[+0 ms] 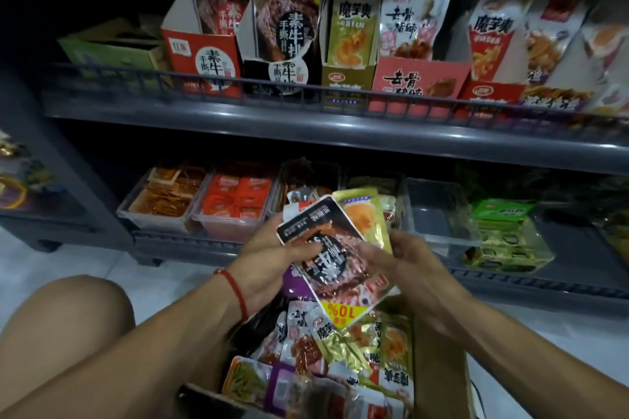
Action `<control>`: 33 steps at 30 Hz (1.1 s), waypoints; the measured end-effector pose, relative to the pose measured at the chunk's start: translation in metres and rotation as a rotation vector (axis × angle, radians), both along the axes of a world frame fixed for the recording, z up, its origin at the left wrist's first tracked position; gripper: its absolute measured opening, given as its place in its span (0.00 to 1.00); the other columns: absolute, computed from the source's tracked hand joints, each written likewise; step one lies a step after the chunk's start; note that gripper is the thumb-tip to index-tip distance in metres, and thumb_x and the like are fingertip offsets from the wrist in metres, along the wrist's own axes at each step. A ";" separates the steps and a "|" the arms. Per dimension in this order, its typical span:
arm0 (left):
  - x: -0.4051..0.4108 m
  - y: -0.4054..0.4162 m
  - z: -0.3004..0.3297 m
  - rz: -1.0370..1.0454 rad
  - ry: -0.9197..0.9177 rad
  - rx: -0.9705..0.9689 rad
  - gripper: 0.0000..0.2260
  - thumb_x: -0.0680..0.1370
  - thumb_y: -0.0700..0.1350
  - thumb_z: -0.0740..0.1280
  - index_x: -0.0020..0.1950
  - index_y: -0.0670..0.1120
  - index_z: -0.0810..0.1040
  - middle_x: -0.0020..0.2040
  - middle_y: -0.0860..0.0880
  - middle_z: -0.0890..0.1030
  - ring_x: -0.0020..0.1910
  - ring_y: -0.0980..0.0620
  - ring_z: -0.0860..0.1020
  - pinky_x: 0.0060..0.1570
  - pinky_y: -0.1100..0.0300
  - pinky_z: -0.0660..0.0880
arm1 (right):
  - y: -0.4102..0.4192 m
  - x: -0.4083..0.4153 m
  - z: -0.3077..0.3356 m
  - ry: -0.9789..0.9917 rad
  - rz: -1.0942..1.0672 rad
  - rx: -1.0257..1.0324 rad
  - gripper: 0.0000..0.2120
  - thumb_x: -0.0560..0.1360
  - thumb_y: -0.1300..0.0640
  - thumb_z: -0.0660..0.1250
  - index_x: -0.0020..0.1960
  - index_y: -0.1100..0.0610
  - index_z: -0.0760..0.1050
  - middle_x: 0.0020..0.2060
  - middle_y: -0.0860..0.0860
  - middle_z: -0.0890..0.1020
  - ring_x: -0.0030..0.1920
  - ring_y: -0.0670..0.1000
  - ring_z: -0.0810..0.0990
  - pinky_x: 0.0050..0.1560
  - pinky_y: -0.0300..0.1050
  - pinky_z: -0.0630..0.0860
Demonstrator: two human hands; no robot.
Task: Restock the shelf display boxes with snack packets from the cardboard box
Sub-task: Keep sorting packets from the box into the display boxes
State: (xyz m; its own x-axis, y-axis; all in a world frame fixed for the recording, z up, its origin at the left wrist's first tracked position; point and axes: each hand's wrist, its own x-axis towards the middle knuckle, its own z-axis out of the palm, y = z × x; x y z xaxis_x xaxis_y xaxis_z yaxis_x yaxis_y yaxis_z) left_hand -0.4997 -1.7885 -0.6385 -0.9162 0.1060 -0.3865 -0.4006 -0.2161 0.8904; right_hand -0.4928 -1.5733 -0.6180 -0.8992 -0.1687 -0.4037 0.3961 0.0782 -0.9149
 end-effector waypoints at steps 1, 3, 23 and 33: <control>-0.004 -0.004 0.003 0.063 0.008 -0.017 0.24 0.72 0.28 0.73 0.65 0.46 0.77 0.58 0.39 0.84 0.59 0.39 0.83 0.61 0.35 0.77 | 0.003 -0.005 0.003 0.016 -0.034 0.010 0.10 0.81 0.57 0.67 0.61 0.57 0.78 0.49 0.52 0.88 0.47 0.53 0.88 0.43 0.47 0.83; -0.011 -0.012 0.010 0.167 0.033 -0.049 0.24 0.71 0.27 0.74 0.63 0.45 0.77 0.57 0.37 0.84 0.56 0.36 0.84 0.58 0.35 0.79 | 0.007 -0.012 0.010 0.057 -0.081 0.031 0.08 0.82 0.58 0.66 0.59 0.56 0.78 0.50 0.52 0.88 0.46 0.52 0.88 0.43 0.46 0.83; -0.008 -0.011 0.043 0.033 0.197 -0.186 0.16 0.75 0.42 0.77 0.61 0.49 0.79 0.51 0.52 0.88 0.51 0.52 0.86 0.57 0.51 0.81 | 0.000 -0.027 0.084 0.625 0.123 0.745 0.27 0.66 0.49 0.82 0.61 0.43 0.75 0.48 0.42 0.79 0.44 0.39 0.81 0.37 0.34 0.78; -0.020 -0.025 0.062 0.237 0.199 0.095 0.13 0.77 0.45 0.74 0.60 0.45 0.79 0.53 0.41 0.87 0.54 0.39 0.85 0.57 0.39 0.80 | -0.023 -0.036 0.130 0.404 0.068 0.404 0.13 0.76 0.59 0.73 0.60 0.53 0.77 0.50 0.48 0.87 0.49 0.49 0.87 0.53 0.54 0.84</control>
State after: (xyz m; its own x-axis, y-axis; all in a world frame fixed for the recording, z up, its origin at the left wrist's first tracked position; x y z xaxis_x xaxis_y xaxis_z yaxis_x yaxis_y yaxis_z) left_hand -0.5193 -1.8138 -0.5767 -0.9762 -0.0925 -0.1959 -0.1492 -0.3688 0.9175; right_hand -0.5287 -1.5965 -0.4879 -0.9879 -0.1358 -0.0749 0.0031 0.4658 -0.8849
